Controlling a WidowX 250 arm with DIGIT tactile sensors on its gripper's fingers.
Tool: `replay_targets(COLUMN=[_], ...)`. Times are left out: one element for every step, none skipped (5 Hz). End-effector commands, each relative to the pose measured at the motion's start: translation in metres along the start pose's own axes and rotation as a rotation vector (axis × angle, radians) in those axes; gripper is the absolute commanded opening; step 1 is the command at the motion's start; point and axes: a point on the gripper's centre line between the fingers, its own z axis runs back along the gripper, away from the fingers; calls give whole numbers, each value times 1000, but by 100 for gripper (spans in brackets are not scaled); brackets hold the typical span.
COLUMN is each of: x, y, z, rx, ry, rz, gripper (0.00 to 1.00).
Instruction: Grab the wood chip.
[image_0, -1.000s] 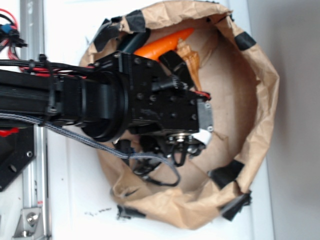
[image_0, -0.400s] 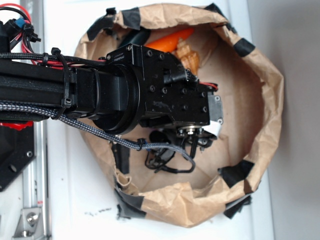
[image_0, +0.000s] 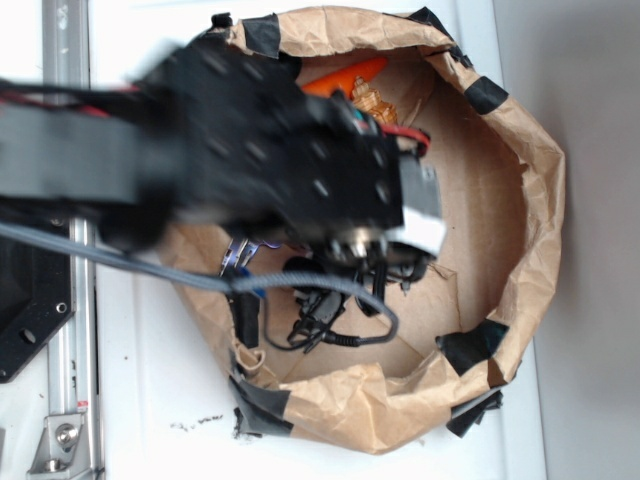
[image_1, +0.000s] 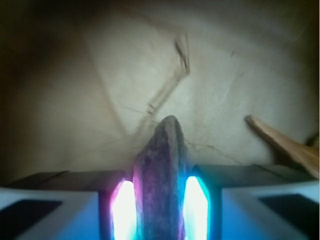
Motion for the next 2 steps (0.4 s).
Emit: replay_targets(x=[-7, -4], y=[-3, -4], z=[85, 80], rx=[-2, -2], ry=[-130, -114], rz=[115, 124], gripper=[0, 0])
